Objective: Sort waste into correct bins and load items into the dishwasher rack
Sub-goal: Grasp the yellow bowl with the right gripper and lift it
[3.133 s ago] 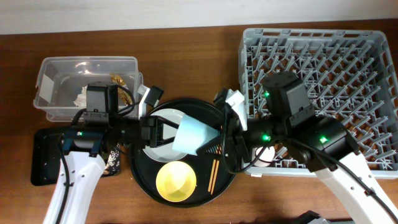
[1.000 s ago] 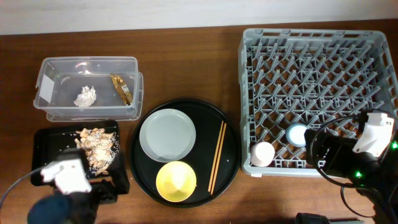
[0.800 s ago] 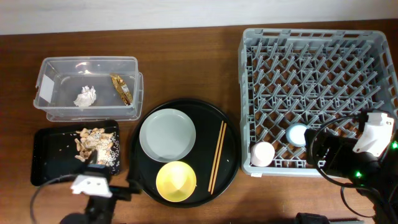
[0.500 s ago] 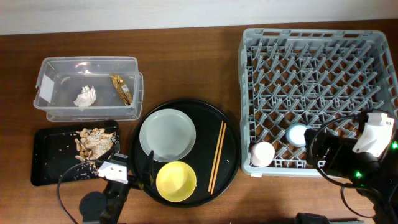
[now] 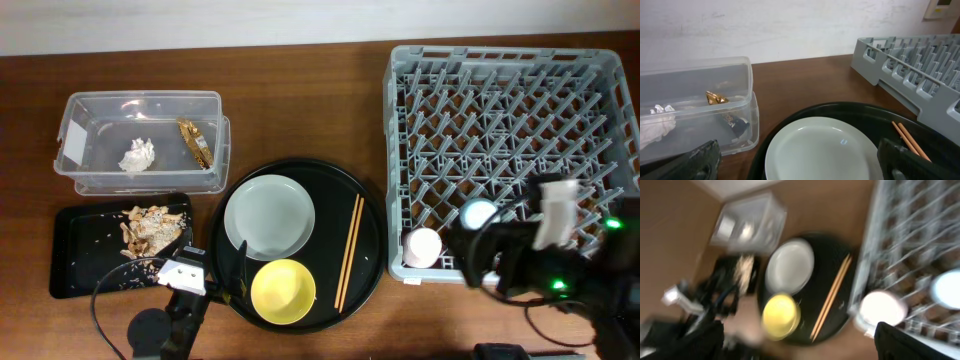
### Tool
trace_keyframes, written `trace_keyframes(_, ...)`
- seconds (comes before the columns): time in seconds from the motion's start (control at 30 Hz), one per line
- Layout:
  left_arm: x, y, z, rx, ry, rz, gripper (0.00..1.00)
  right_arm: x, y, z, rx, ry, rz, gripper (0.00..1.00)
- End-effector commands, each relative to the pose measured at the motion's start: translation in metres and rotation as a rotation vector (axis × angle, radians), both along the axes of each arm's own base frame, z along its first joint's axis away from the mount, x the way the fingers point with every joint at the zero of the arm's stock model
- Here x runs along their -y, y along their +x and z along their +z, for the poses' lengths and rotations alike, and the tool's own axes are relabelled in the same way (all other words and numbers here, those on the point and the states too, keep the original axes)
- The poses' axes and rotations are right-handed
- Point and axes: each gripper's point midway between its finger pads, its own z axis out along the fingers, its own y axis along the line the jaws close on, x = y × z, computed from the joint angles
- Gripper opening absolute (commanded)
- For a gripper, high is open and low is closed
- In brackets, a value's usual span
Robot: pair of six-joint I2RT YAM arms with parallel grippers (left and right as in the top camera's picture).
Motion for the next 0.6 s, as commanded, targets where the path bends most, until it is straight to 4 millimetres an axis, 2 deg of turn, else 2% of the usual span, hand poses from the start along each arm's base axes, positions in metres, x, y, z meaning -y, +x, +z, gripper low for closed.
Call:
trace_keyframes(0.0,0.0,0.0,-0.003,0.007,0.013,-0.007,0.99,-0.026,-0.012,-0.044,-0.169,-0.052,0.135,0.96)
trace_keyframes(0.07,0.0,0.0,-0.003,0.006,0.013,-0.007,0.99,-0.058,-0.015,-0.086,-0.278,-0.1,0.23,0.96)
trace_keyframes(0.17,0.0,0.0,-0.003,0.006,0.013,-0.007,0.99,-0.108,-0.015,-0.152,-0.4,-0.201,0.276,0.94)
trace_keyframes(0.23,0.0,0.0,-0.003,0.006,0.013,-0.007,0.99,-0.147,-0.013,-0.18,-0.398,-0.259,0.355,0.87)
trace_keyframes(0.27,0.0,0.0,-0.003,0.006,0.013,-0.007,0.99,-0.163,-0.007,-0.202,-0.411,-0.307,0.34,0.82)
trace_keyframes(0.3,0.0,0.0,-0.003,0.006,0.013,-0.007,0.99,-0.166,-0.001,-0.219,-0.434,-0.348,0.296,0.78)
trace_keyframes(0.33,0.0,0.0,-0.003,0.006,0.013,-0.007,0.99,-0.168,0.006,-0.243,-0.481,-0.39,0.239,0.69)
trace_keyframes(0.37,0.0,0.0,-0.003,0.006,0.013,-0.007,1.0,-0.172,0.012,-0.263,-0.511,-0.409,0.232,0.64)
trace_keyframes(0.4,0.0,0.0,-0.003,0.006,0.013,-0.007,1.0,-0.177,0.013,-0.279,-0.539,-0.419,0.238,0.58)
trace_keyframes(0.43,0.0,0.0,-0.003,0.006,0.013,-0.007,0.99,-0.183,0.008,-0.299,-0.598,-0.425,0.26,0.47)
trace_keyframes(0.47,0.0,0.0,-0.003,0.006,0.013,-0.007,0.99,-0.182,0.005,-0.306,-0.621,-0.435,0.263,0.36)
trace_keyframes(0.53,0.0,0.0,-0.003,0.006,0.013,-0.006,0.99,-0.179,0.003,-0.319,-0.655,-0.462,0.26,0.28)
trace_keyframes(0.57,0.0,0.0,-0.004,0.006,0.014,-0.006,0.99,-0.18,0.003,-0.319,-0.651,-0.461,0.264,0.25)
